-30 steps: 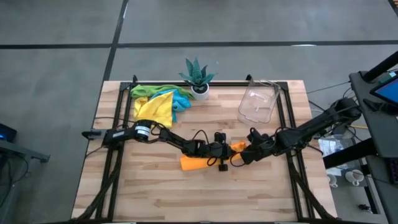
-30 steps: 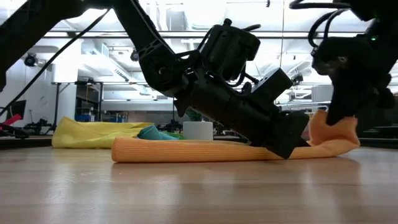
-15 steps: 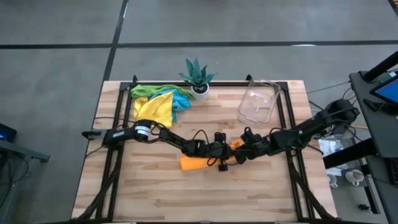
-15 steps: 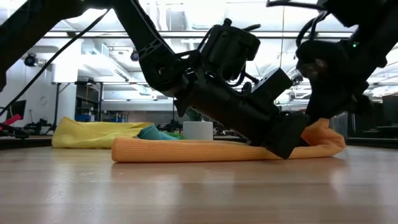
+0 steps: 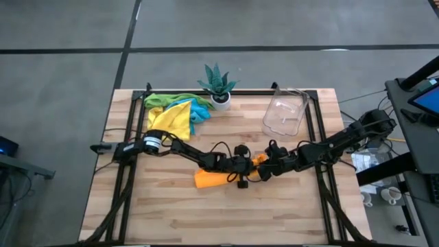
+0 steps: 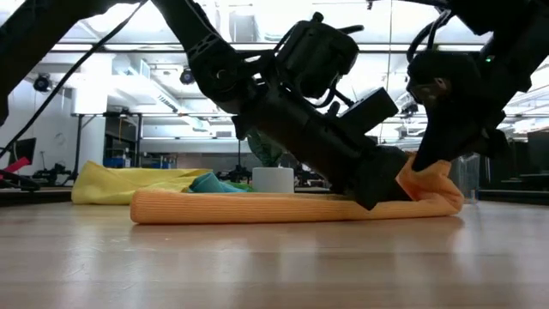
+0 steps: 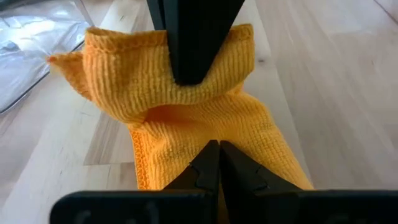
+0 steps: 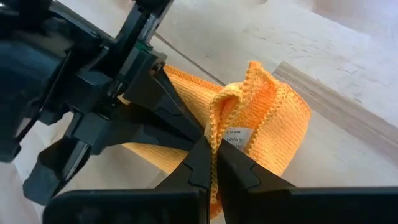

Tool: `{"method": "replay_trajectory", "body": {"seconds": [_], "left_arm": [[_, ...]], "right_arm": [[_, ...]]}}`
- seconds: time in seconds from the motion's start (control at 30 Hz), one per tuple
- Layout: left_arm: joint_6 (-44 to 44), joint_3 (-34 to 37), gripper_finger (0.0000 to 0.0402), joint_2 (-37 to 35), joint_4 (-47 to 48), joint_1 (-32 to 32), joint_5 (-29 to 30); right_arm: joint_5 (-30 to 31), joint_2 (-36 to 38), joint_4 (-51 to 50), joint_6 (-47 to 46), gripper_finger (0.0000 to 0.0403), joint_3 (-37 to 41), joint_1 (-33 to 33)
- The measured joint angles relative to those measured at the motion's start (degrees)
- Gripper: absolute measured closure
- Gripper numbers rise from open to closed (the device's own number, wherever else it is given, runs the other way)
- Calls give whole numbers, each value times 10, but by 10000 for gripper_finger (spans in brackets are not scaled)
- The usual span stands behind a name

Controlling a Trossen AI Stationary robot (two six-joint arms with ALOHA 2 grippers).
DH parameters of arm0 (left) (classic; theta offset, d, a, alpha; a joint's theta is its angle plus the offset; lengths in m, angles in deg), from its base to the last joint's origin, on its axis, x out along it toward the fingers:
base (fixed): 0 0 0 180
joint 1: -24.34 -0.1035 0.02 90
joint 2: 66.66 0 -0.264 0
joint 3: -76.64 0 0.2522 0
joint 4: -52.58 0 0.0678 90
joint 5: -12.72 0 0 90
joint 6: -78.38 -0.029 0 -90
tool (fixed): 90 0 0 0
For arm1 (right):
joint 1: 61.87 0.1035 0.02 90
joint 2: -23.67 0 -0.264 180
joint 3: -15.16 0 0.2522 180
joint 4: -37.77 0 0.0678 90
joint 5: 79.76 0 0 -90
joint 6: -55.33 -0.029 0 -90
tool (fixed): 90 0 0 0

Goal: Roll microfiber towels into tight, uniform cylinder then place into a basket
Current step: Roll the orange microfiber cloth

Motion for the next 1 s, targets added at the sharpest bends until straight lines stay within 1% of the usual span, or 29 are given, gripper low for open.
{"method": "replay_trajectory", "body": {"seconds": [0.23,0.3,0.5,0.67,0.8,0.9,1.0], "left_arm": [[-16,0,402,-2,-11,0,0],[-27,2,402,-7,-18,1,0],[-25,15,402,-31,-31,5,0],[26,49,402,-61,-45,6,-4],[58,102,402,-89,-48,5,1],[81,137,402,-91,-73,3,5],[96,153,402,-83,-104,-4,5]], "right_arm": [[0,4,-1,9,394,0,0],[-1,4,-1,13,394,0,0],[-4,4,-3,13,394,0,0],[-5,4,-5,13,394,0,0],[-5,4,-3,17,394,0,0],[-5,3,2,17,394,0,-1],[-7,-1,12,16,394,0,-4]]}}
